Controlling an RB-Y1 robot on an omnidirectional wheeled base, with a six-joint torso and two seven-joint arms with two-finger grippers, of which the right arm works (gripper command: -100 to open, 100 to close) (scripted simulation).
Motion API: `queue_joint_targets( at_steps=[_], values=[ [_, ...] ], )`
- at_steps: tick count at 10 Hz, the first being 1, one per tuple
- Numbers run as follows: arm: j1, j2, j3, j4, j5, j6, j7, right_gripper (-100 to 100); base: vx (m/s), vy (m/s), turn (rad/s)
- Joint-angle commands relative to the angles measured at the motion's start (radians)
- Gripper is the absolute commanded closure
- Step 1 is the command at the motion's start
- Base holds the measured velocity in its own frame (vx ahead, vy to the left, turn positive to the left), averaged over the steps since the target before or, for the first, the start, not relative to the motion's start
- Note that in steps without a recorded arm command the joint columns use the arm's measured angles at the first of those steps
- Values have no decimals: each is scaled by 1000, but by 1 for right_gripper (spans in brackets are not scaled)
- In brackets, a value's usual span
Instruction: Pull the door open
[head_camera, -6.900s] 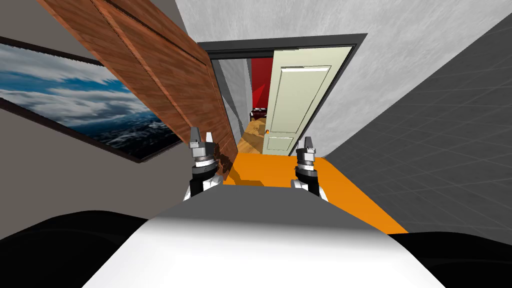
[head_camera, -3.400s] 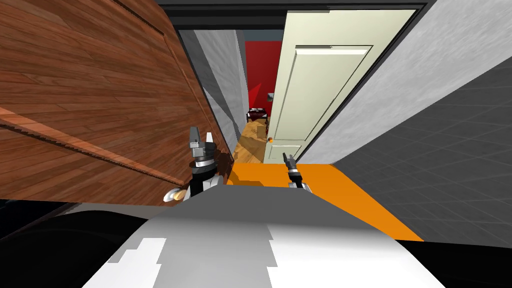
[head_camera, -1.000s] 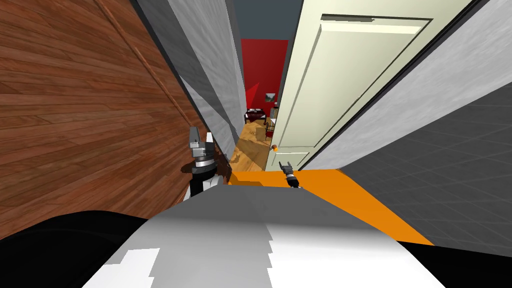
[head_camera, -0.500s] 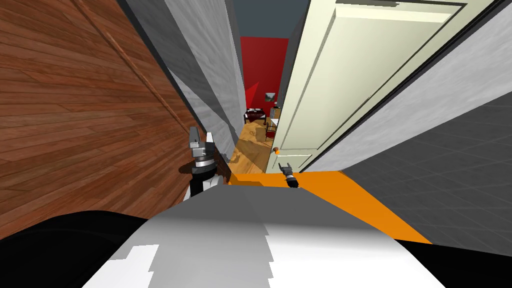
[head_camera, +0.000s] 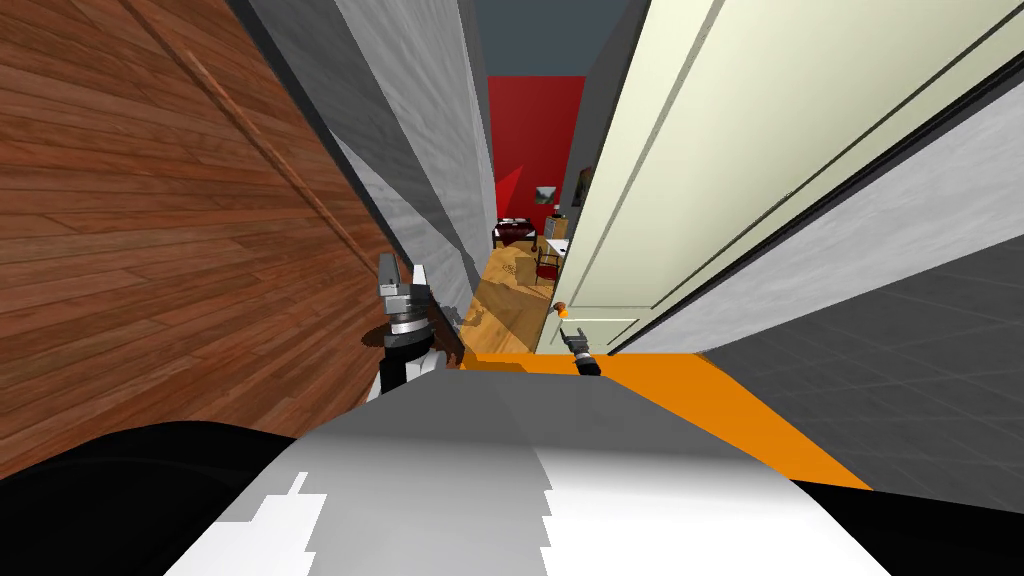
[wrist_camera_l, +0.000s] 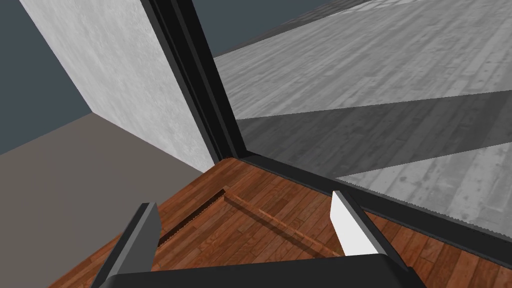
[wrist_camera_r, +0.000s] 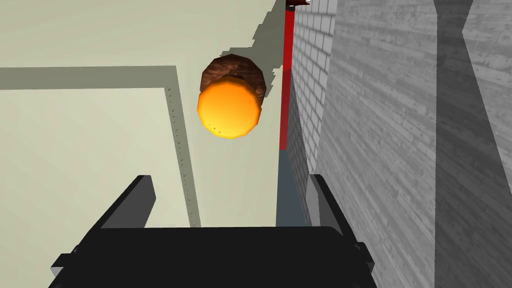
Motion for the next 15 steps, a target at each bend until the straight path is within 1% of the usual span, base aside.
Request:
queue_joint_targets(
  at_steps=[1,2,3,4,5,6,7,8,9,10,15],
  values=[
    [-17,-12,-14,50,-10,-30,7,-100,156,53,29],
    [-17,-12,-14,53,-10,-30,7,-100,48,14,-25],
    [-6,-34,-35,70,-28,-48,0,-100,130,39,232],
    [-6,-34,-35,70,-28,-48,0,-100,151,39,114],
    [-4,-40,-40,75,-32,-53,-1,-100,114,18,49],
    [4,-57,-56,88,-45,-66,-6,-100,170,14,197],
    [8,-66,-64,95,-52,-73,-9,-100,205,17,181],
    [12,-73,-71,101,-58,-79,-11,-100,184,7,97],
    [3,-74,-68,113,-55,-82,-11,-100,78,-2,15],
    [3,-74,-68,113,-55,-82,-11,100,-7,0,-14],
    [3,-74,-68,113,-55,-82,-11,100,-14,-1,2]
  ],
)
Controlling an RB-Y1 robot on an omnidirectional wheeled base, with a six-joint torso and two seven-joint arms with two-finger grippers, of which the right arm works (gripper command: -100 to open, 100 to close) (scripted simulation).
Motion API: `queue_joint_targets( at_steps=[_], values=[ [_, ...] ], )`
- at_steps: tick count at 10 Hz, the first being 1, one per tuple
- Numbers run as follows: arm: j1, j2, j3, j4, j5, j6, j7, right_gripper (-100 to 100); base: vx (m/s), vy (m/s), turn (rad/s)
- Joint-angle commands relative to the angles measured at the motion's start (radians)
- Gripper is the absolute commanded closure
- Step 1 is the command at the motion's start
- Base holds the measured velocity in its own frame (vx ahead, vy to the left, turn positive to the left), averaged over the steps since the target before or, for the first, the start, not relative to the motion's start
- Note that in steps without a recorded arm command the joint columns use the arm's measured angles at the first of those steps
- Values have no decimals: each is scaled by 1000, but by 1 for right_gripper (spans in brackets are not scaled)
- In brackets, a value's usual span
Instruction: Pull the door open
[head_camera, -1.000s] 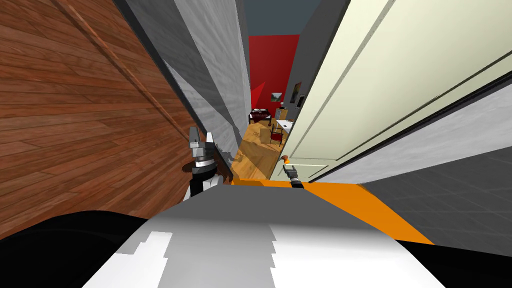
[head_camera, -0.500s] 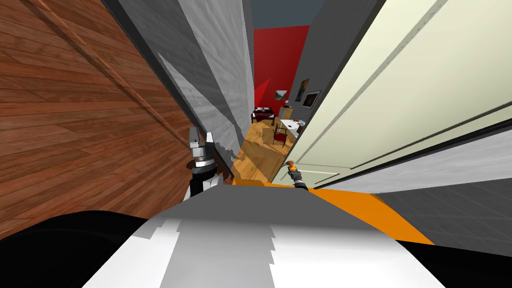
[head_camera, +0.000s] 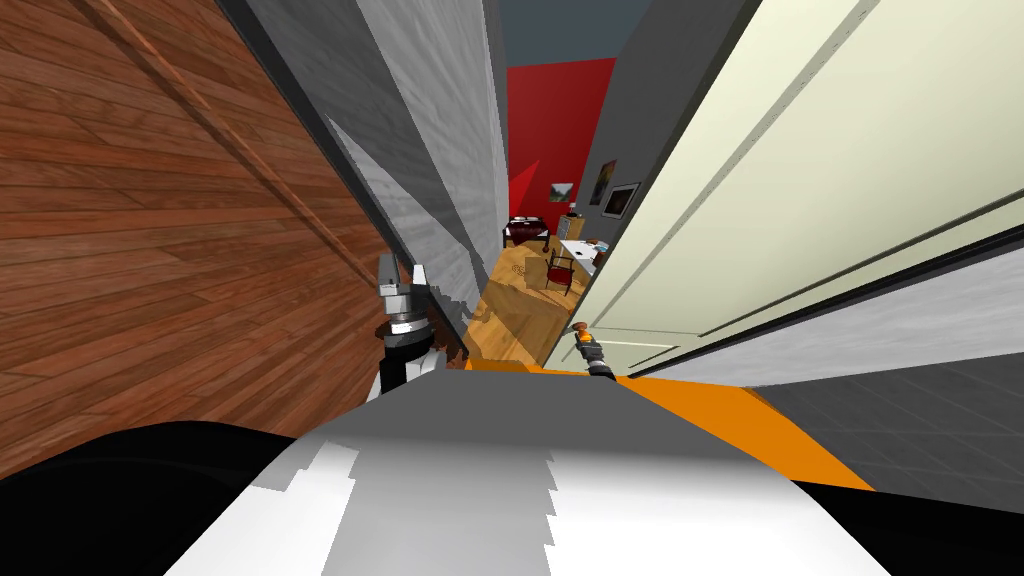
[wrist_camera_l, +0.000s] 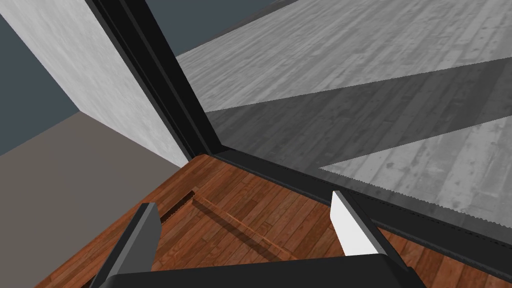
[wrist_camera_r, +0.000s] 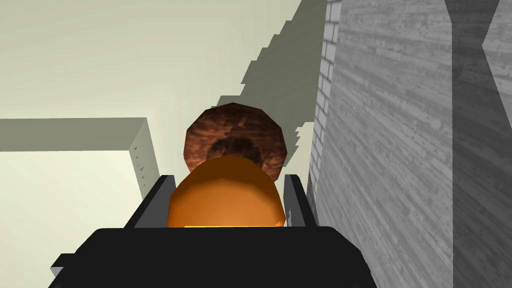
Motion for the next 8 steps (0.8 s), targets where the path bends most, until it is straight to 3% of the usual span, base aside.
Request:
queue_joint_targets(
  at_steps=[1,8],
  values=[
    [0,-1,4,-1,-11,2,-32,100,-27,-15,58],
    [2,-3,21,-7,-61,8,-168,100,-44,-18,54]
  ],
)
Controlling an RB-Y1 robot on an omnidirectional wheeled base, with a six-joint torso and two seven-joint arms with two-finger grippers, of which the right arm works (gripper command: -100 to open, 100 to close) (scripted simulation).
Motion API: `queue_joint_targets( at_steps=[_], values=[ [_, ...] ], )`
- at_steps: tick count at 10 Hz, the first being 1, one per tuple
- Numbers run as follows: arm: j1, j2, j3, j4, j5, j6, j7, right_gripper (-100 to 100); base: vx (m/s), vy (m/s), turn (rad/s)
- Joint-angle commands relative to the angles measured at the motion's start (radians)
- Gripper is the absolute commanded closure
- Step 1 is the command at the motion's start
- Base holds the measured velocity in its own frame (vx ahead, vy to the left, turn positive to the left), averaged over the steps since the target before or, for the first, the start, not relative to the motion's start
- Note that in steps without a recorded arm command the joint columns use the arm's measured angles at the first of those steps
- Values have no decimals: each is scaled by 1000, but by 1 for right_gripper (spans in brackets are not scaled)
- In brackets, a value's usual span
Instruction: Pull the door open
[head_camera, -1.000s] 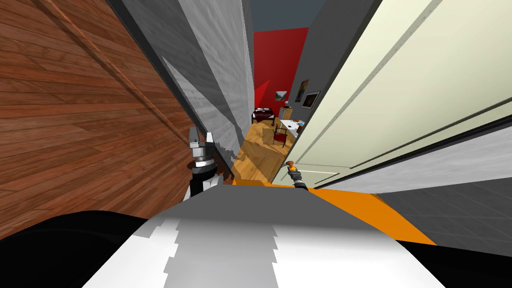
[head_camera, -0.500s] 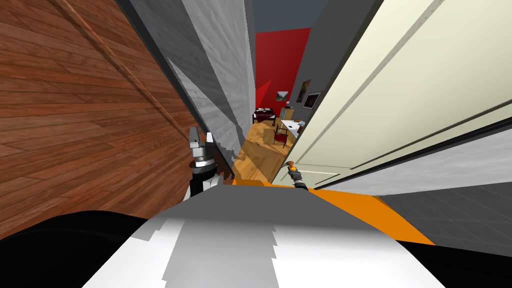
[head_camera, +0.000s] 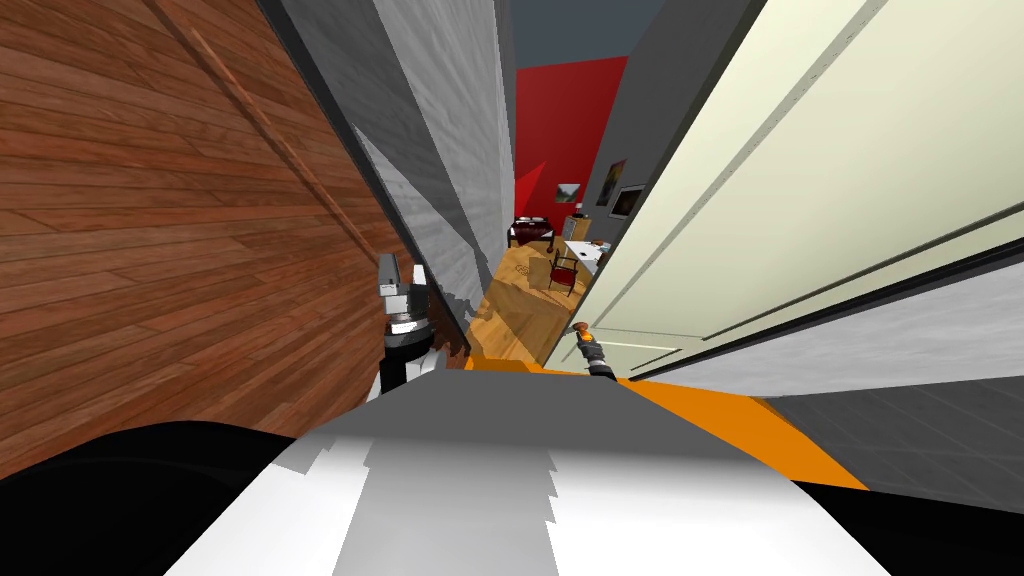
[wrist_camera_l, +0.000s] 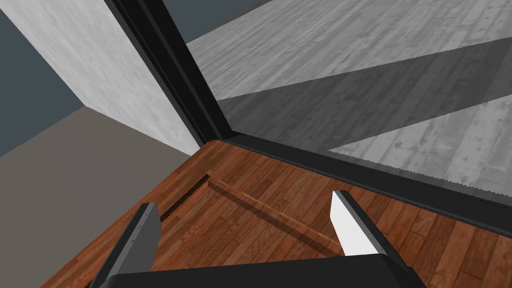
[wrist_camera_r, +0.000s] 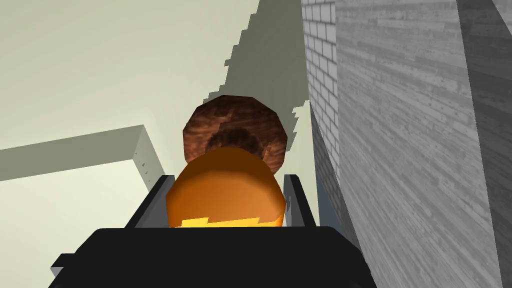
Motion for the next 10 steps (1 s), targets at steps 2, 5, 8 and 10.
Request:
queue_joint_targets(
  at_steps=[2,5,8,10],
  values=[
    [1,0,8,-2,-21,2,-61,100,-46,-18,61],
    [2,-1,16,-5,-46,5,-135,100,-40,-19,57],
    [2,-3,27,-8,-75,9,-218,100,-47,-20,67],
    [3,-4,34,-10,-96,12,-273,100,-48,-23,73]
  ],
)
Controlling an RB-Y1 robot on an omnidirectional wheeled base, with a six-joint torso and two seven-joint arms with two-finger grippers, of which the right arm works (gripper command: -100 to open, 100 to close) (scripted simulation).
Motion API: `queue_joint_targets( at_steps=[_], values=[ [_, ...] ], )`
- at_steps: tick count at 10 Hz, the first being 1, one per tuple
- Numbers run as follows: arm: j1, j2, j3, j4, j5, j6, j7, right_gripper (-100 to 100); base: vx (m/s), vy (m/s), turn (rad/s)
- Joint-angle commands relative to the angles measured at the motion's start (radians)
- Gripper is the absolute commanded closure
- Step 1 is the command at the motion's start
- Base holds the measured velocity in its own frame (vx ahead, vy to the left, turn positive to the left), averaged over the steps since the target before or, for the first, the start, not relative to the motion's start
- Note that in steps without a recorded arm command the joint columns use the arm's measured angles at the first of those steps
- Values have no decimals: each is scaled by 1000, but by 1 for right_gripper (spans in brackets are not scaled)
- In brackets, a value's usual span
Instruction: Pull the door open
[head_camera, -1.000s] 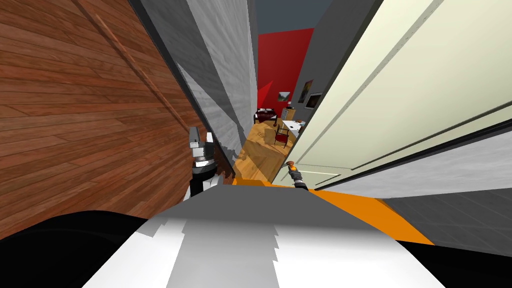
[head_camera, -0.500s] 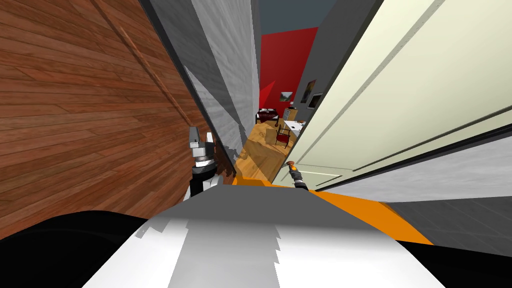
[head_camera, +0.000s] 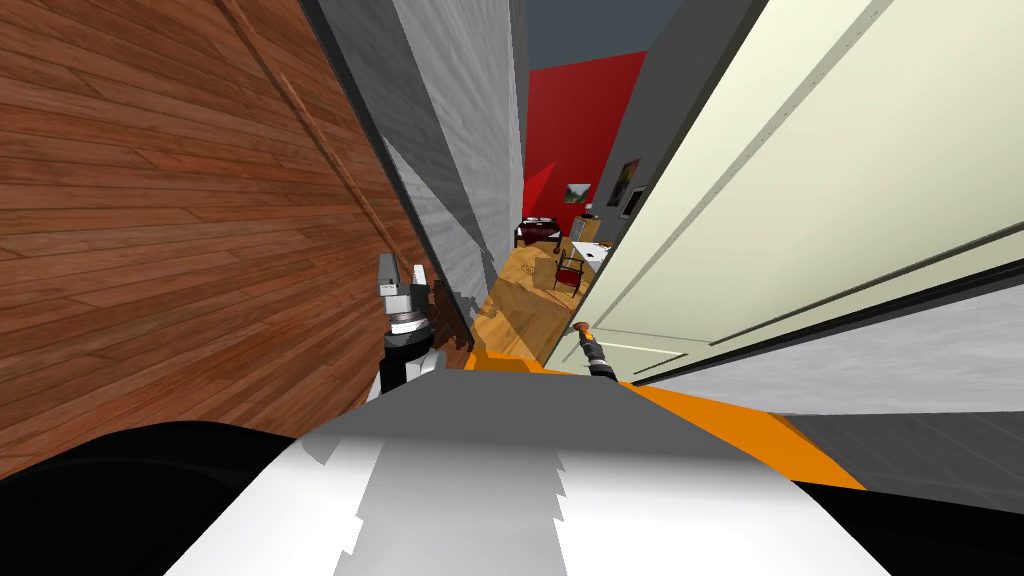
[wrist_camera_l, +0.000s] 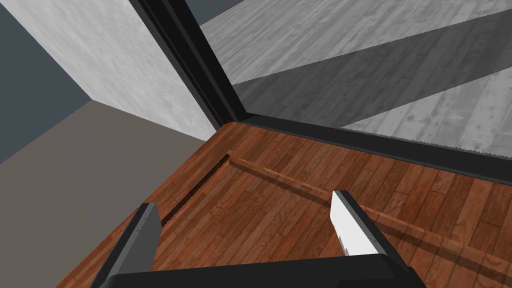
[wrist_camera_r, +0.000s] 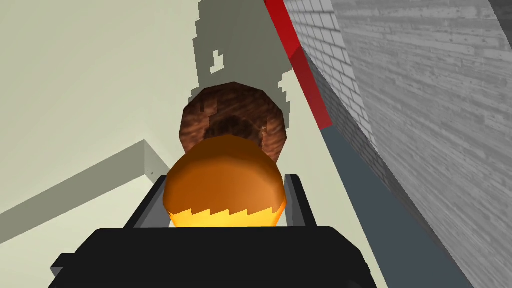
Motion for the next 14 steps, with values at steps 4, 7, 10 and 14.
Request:
queue_joint_targets(
  at_steps=[4,7,10,14],
  values=[
    [1,2,12,-1,-29,3,-99,100,-31,-15,46],
    [2,1,20,-4,-51,6,-168,100,-33,-16,48],
    [2,-1,28,-6,-75,10,-242,100,-35,-19,53],
    [3,-2,41,-10,-112,15,-345,100,-31,-14,56]
  ],
)
